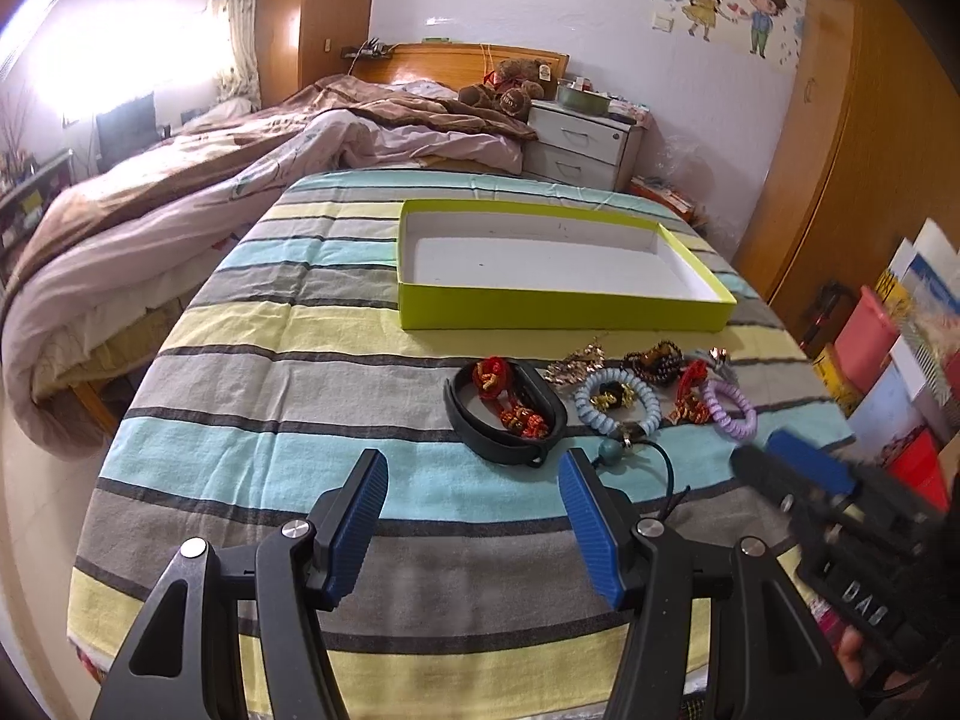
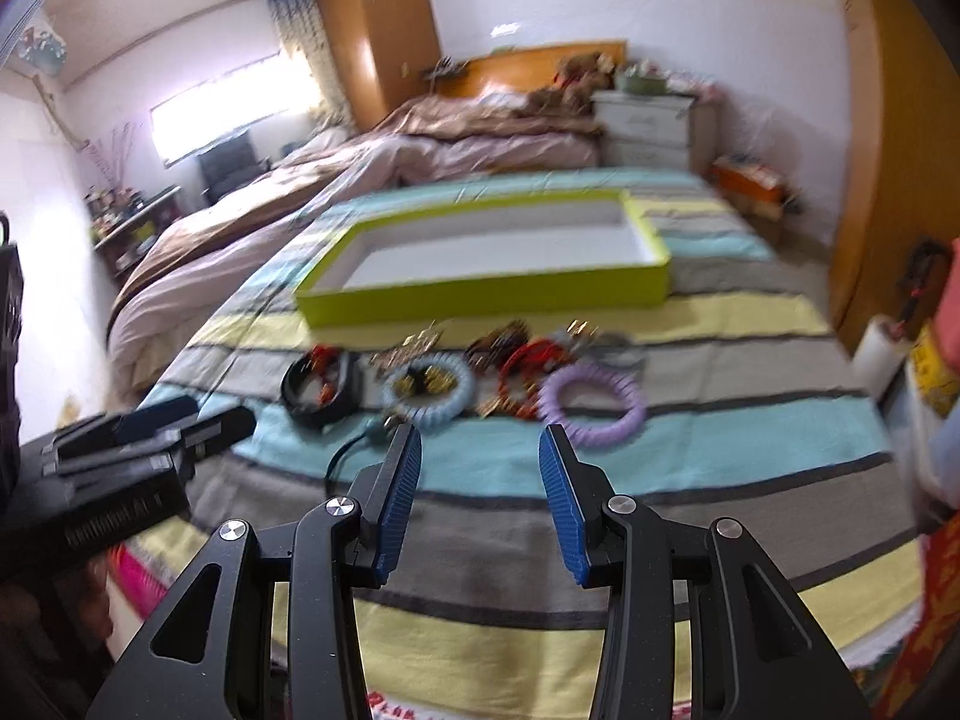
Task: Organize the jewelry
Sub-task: 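Grasp the black cord bracelet with the right gripper while the left gripper grasps the black wristband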
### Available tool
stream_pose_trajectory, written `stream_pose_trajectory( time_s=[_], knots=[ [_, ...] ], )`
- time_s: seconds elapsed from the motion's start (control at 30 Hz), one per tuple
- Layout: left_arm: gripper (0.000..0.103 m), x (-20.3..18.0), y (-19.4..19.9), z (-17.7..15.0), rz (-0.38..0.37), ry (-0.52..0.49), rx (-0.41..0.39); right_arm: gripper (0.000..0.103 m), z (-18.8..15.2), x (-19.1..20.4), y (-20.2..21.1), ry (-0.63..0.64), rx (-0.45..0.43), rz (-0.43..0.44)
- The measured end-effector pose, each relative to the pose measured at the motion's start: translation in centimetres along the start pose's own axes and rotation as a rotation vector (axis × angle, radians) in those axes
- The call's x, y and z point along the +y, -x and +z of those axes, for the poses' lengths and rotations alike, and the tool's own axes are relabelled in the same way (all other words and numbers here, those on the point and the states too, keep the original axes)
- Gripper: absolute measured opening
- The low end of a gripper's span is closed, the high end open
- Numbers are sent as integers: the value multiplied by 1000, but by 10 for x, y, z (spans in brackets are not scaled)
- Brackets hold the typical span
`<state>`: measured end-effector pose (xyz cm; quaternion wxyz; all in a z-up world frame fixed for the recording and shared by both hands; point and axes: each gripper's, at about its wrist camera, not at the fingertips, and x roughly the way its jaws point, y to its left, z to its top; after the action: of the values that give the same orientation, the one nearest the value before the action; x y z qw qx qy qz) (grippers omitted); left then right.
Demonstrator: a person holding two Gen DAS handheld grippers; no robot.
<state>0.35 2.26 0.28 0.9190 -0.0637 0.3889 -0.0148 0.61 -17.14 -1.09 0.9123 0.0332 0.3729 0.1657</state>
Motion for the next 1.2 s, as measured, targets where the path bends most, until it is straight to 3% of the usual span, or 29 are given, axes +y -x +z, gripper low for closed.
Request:
stream_pose_trajectory(
  time_s=[0.2, 0.43, 0.57, 0.6, 0.67, 0.73, 0.83, 0.97, 1.2],
  knots=[
    [59, 19, -2, 5, -1, 48, 0, 48, -1, 16, -20, 35, 59, 118],
    [59, 29, -6, 8, -9, 68, 13, 48, 2, 29, -47, 63, 135, 119],
    [59, 32, -12, 8, -20, 74, 31, 47, 1, 35, -51, 91, 130, 127],
    [59, 33, -13, 9, -24, 78, 38, 44, 1, 37, -51, 98, 130, 126],
    [59, 34, -17, 10, -38, 82, 49, 21, 1, 38, -53, 104, 129, 122],
    [59, 33, -20, 11, -47, 79, 61, 19, 0, 37, -54, 100, 132, 116],
    [59, 34, -27, 14, -81, 95, 82, 5, 2, 31, -53, 77, 121, 116],
    [59, 31, -39, 19, -128, 114, 120, 4, 4, 24, -41, 71, 79, 110],
    [59, 22, -52, 25, -96, 93, 135, 3, 10, 9, -24, 37, 18, 89]
  ],
)
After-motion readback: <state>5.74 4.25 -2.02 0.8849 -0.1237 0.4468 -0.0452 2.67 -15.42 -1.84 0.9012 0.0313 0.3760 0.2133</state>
